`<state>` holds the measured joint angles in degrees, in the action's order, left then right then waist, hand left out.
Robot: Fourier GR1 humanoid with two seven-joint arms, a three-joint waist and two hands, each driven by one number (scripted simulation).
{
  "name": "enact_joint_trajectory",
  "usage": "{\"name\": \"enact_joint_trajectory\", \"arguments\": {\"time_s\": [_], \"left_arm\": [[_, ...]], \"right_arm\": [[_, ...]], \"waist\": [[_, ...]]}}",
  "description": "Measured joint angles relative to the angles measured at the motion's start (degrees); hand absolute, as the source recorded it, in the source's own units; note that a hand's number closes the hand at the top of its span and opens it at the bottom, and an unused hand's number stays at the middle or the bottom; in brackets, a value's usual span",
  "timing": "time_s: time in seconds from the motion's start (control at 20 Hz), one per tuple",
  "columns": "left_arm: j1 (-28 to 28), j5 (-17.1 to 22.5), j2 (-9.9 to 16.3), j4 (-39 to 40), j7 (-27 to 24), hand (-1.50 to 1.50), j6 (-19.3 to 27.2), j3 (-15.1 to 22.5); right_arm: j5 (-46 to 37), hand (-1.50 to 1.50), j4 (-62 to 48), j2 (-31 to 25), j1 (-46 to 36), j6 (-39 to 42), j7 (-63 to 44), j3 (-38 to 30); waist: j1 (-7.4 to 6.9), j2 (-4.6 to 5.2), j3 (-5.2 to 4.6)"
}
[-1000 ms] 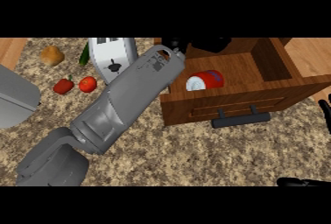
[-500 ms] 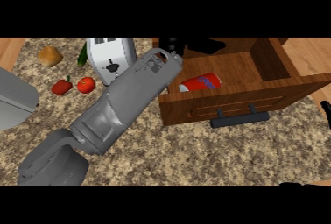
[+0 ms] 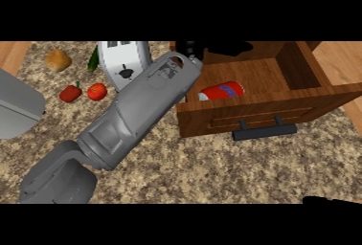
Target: Pick up the can, place it into the drawer and close the drawer
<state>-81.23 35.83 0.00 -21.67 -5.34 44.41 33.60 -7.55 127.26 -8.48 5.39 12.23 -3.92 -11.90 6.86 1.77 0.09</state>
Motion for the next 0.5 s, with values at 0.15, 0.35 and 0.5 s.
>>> {"name": "enact_joint_trajectory", "arguments": {"time_s": [0.15, 0.35, 0.5], "left_arm": [[0.34, 1.61, 0.01, -1.07, -1.14, -1.5, 0.66, -0.3], [-0.61, 2.86, 0.0, -1.61, -2.15, -1.5, 1.66, -0.38], [-1.13, 3.6, 0.01, -2.38, -1.85, -1.5, 2.66, 0.08]], "right_arm": [[-4.16, -1.5, 0.85, -0.69, -0.53, -0.26, 1.19, 1.81], [-11.45, -1.5, 0.52, -2.54, -1.99, -0.78, 2.23, 4.24], [-17.74, -1.5, -1.67, -4.2, -3.66, -1.58, 3.01, 5.94]], "waist": [[-0.42, -0.11, -0.02], [-1.43, -0.28, -0.03], [-2.43, -0.51, -0.03]]}}
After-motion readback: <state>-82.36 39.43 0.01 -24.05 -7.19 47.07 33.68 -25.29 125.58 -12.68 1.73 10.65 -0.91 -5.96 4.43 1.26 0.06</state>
